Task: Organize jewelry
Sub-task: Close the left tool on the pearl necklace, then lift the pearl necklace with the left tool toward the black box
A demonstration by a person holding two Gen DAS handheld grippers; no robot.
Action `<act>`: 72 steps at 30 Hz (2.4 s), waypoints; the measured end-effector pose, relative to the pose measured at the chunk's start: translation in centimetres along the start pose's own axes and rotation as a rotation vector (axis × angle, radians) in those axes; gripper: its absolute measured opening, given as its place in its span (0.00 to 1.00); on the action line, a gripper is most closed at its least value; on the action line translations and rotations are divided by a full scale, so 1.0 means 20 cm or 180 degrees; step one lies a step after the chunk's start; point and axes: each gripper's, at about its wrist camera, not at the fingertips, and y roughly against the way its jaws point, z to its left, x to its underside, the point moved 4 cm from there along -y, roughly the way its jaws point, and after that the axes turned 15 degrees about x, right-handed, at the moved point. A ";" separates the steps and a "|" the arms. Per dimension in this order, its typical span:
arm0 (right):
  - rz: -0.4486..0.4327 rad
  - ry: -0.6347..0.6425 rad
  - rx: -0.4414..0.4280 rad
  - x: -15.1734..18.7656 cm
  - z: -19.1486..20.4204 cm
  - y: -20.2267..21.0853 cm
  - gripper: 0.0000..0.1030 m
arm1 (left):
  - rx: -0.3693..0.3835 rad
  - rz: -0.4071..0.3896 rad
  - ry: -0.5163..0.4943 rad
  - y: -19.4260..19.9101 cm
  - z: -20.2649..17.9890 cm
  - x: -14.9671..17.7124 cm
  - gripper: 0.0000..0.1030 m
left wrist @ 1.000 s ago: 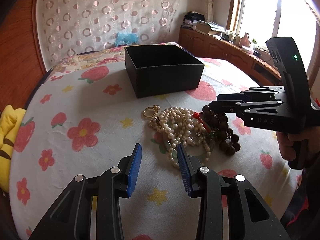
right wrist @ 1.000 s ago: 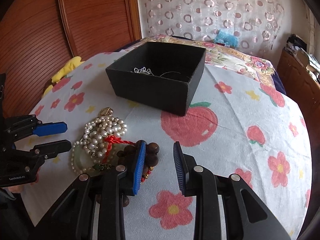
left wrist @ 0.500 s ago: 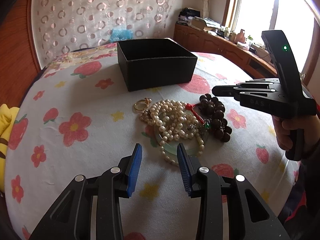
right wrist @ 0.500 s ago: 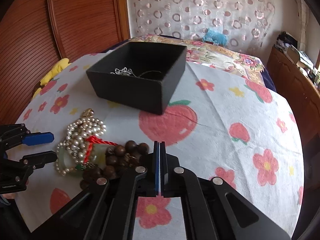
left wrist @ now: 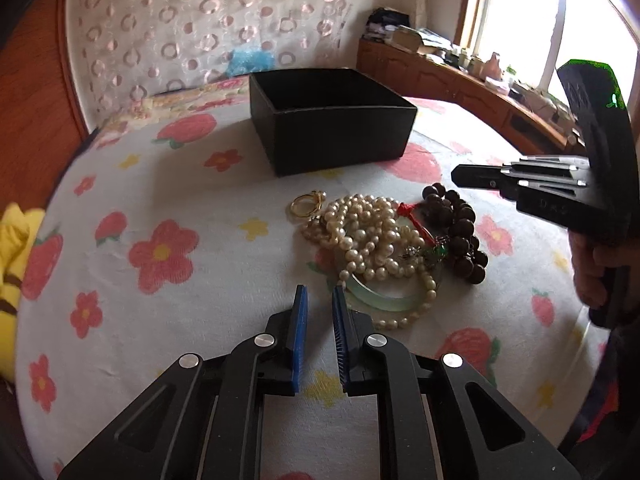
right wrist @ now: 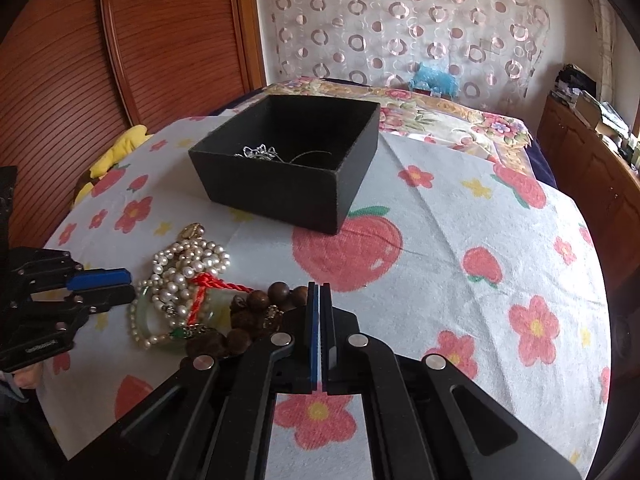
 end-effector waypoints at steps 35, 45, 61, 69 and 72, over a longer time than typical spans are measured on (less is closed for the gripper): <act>0.0005 0.0033 -0.0056 0.02 0.03 0.02 0.01 | -0.0124 0.0194 -0.0238 -0.10 -0.01 -0.09 0.06; 0.0065 0.0112 -0.0089 0.00 0.03 -0.01 0.23 | -0.0048 -0.0303 -0.0241 0.15 -0.06 -0.19 0.04; 0.0351 0.0232 -0.0279 -0.03 0.04 -0.13 0.15 | -0.0014 -0.0875 -0.0469 0.51 -0.22 -0.43 0.04; 0.0033 0.0171 -0.0184 -0.08 0.02 0.04 0.14 | -0.0089 -0.0928 -0.0440 0.57 -0.19 -0.46 0.04; -0.0111 0.0191 -0.0167 -0.12 0.01 0.13 0.14 | -0.0120 -0.0977 -0.0451 0.61 -0.18 -0.48 0.04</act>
